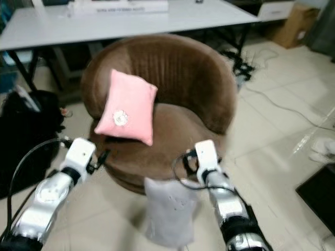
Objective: Move the pillow to the sofa from floor
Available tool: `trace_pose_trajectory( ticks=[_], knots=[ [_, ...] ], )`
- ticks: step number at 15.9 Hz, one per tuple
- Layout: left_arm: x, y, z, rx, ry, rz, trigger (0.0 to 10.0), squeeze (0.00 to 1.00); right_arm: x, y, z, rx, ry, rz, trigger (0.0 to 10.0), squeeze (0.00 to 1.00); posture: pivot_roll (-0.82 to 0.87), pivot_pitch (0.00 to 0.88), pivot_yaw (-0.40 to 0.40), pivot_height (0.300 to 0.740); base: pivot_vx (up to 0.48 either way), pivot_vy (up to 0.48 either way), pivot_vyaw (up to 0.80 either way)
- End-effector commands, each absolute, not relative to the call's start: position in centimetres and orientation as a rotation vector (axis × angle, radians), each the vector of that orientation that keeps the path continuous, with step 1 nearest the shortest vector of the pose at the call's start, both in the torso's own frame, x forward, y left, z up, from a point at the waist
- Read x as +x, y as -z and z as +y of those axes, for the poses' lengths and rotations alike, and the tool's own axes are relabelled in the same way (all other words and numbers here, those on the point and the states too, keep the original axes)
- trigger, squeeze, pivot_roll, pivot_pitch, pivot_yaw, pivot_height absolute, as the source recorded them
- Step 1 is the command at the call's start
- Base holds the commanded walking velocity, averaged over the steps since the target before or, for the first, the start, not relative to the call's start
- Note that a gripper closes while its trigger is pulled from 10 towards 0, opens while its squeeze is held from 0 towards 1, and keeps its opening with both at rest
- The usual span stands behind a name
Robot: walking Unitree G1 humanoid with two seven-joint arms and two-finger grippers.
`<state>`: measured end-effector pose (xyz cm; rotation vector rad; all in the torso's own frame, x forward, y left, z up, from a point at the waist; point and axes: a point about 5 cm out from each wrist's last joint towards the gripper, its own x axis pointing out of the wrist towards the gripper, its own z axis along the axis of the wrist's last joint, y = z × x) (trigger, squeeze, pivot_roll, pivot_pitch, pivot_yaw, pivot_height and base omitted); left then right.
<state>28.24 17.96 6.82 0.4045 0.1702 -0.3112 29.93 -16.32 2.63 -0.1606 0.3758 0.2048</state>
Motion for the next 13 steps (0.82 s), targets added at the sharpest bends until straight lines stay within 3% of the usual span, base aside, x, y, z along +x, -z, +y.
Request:
trace_pose_trajectory(
  ticks=[1,6,13],
  knots=[
    [28.33,-6.74,16.72,0.411,0.363,0.169,10.0,0.00,29.69,-2.53,-18.11,-0.166,-0.151,0.397,10.0,0.00,0.08,0.000,0.028,0.740,0.000,0.000,0.00],
    [28.15,-6.54,16.28,0.411,0.409,0.171,10.0,0.00,29.53,-2.34,-18.32,-0.139,-0.116,0.408,10.0,0.00,0.08,0.000,0.033,0.740,0.000,0.000,0.00],
    [28.26,-6.73,15.82,0.397,0.435,0.148,10.0,0.00,29.43,-2.10,-18.15,-0.119,-0.125,0.413,10.0,0.00,0.08,0.000,0.028,0.670,0.000,0.000,0.00]
  ],
)
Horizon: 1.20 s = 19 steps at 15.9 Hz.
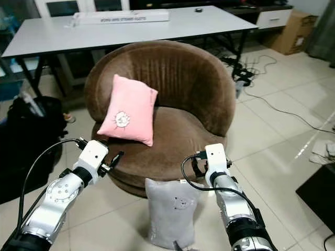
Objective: Move the pillow to the sofa from floor
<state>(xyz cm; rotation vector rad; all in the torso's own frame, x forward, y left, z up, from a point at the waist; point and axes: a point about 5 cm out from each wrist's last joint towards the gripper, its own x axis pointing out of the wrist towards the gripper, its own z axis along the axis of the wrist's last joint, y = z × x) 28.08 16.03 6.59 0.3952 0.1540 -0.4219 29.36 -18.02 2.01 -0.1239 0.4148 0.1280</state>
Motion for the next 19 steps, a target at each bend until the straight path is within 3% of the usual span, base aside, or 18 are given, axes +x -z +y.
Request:
trace_pose_trajectory(
  ticks=[1,6,19],
  knots=[
    [28.21,-6.69,15.85,0.398,0.433,0.149,10.0,0.00,29.41,-2.07,-18.14,-0.117,-0.126,0.414,10.0,0.00,0.08,0.000,0.028,0.655,0.000,0.000,0.00],
    [28.13,-6.62,15.95,0.401,0.431,0.152,10.0,0.00,29.30,-1.90,-18.11,-0.112,-0.127,0.418,10.0,0.00,0.09,0.000,0.027,0.607,0.000,0.000,0.00],
    [28.32,-6.71,16.78,0.348,0.340,0.141,10.0,0.00,30.14,-2.11,-17.15,-0.145,-0.180,0.429,10.0,0.00,0.11,0.000,-0.012,0.607,0.040,0.000,0.00]
  ],
)
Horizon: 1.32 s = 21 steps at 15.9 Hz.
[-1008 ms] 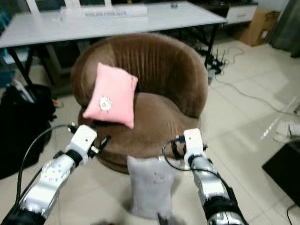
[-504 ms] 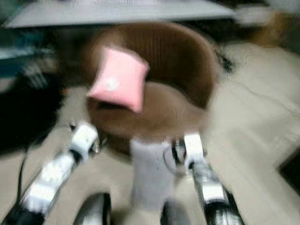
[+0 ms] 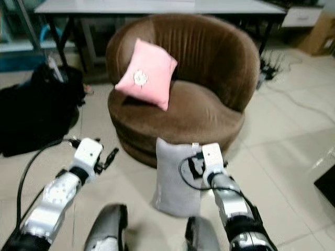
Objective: Move the pillow to the sofa from floor
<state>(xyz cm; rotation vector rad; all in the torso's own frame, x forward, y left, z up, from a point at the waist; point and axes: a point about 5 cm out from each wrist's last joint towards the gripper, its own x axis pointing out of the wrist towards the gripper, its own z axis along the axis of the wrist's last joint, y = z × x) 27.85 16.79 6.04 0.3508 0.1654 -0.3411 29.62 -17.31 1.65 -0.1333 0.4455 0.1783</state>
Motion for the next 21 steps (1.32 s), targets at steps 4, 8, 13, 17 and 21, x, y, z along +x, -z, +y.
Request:
trace_pose_trajectory(
  ticks=[4,8,13,17,21],
  knots=[
    [27.7,-6.6,17.5,0.323,0.294,0.135,10.0,0.00,30.3,-2.1,-16.3,-0.124,-0.205,0.430,10.0,0.00,0.12,0.000,-0.029,0.607,0.286,0.000,-0.11],
    [27.1,-6.5,18.2,0.326,0.281,0.140,10.0,0.00,30.6,-2.2,-16.0,-0.135,-0.230,0.427,10.0,0.00,0.15,0.000,-0.042,0.607,0.288,0.000,-0.34],
    [27.3,-6.7,18.2,0.336,0.284,0.137,10.0,0.00,30.5,-1.9,-16.0,-0.119,-0.214,0.434,10.0,0.00,0.15,0.000,-0.033,0.607,0.286,0.000,0.00],
    [27.3,-6.7,18.0,0.347,0.304,0.138,10.0,0.00,30.4,-1.7,-16.1,-0.118,-0.207,0.438,10.0,0.00,0.14,0.000,-0.028,0.607,0.284,0.000,0.00],
    [27.4,-6.8,17.8,0.351,0.313,0.137,10.0,0.00,30.4,-1.6,-16.2,-0.136,-0.206,0.442,10.0,0.00,0.14,0.000,-0.026,0.607,0.277,0.000,0.00]
  ],
)
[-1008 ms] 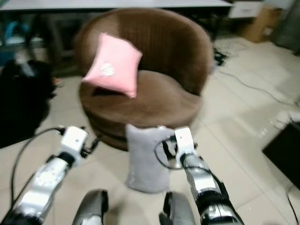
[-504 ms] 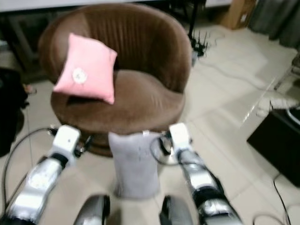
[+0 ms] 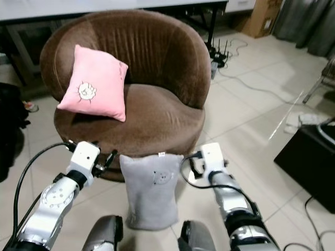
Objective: Move the pillow to the sofa from floor
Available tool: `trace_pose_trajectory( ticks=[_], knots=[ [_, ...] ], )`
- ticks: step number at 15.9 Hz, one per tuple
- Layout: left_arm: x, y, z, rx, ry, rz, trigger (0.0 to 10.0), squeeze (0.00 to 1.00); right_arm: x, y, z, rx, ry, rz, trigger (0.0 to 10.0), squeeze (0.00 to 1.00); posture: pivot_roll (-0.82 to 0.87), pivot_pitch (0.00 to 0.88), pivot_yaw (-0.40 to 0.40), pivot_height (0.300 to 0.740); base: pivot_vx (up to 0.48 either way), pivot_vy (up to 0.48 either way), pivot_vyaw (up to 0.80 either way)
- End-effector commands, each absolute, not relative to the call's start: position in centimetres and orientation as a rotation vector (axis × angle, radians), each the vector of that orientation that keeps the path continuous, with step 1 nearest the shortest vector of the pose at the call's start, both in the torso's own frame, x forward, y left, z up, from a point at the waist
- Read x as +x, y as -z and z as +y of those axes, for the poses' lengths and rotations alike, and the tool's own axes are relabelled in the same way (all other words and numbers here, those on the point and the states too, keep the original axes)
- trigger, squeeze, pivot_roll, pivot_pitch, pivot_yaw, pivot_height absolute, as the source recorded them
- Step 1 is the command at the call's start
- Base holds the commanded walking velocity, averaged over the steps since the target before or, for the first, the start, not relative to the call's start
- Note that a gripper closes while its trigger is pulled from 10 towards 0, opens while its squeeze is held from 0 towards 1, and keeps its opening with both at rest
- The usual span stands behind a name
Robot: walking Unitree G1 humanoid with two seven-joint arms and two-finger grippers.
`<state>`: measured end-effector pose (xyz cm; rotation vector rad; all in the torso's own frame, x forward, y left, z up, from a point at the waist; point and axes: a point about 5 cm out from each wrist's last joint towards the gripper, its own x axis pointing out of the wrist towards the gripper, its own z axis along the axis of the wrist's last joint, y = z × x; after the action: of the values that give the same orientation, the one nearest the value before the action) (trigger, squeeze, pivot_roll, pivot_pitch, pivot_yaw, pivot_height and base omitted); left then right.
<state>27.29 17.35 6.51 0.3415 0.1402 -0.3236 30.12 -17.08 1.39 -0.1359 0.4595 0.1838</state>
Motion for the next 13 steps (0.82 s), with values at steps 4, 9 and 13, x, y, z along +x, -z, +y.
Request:
trace_pose_trajectory(
  ticks=[4,9,13],
  knots=[
    [27.61,-6.92,17.74,0.352,0.318,0.131,10.0,0.00,30.70,-1.85,-15.96,-0.151,-0.215,0.432,10.0,0.00,0.14,0.000,-0.024,0.607,0.283,0.000,0.00],
    [27.89,-7.04,17.58,0.356,0.331,0.128,10.0,0.00,30.86,-2.00,-16.10,-0.115,-0.188,0.423,10.0,0.00,0.13,0.000,-0.012,0.607,0.318,0.000,0.48],
    [27.93,-6.96,17.34,0.354,0.346,0.130,10.0,0.00,30.68,-1.85,-16.39,-0.110,-0.178,0.422,10.0,0.00,0.11,0.000,-0.001,0.607,0.337,0.000,0.00]
  ],
)
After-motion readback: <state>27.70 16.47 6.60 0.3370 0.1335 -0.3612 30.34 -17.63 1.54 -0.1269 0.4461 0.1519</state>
